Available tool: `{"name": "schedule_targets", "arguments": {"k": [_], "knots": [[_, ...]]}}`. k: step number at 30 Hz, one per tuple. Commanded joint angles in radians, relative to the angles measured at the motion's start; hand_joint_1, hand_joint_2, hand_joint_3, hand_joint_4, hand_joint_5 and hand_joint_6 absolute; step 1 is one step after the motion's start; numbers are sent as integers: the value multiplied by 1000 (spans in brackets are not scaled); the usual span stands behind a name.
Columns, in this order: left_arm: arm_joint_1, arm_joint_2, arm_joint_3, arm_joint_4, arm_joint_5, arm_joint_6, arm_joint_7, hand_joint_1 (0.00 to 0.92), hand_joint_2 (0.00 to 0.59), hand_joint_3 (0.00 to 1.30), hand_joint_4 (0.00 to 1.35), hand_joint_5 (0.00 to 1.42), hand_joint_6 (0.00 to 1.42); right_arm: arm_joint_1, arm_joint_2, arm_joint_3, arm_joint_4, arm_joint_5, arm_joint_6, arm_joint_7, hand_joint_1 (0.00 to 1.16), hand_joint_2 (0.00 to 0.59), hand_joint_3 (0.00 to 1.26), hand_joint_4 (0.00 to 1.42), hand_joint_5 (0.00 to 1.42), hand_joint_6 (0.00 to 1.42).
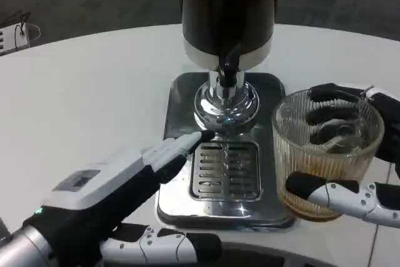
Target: Grasp the cup under the faucet to collect the drink, then remove the cup.
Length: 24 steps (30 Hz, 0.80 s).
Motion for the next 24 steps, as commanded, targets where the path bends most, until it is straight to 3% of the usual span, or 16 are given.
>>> {"name": "schedule_targets", "arguments": {"k": [1,9,24], "knots": [[37,10,16,-30,11,14,-17,0,10,0,0,0,29,0,-9,6,-27,-17,-76,4,955,202,997,1197,1317,1416],[61,5,32,-61,16,28,-15,0,15,0,0,0,7,11,-10,8,-23,-37,-114,7,950,201,997,1197,1308,1416],[67,7,44,-63,14,39,-17,0,15,0,0,0,0,20,-9,7,-29,-46,-113,11,946,200,994,1199,1303,1416]]}}
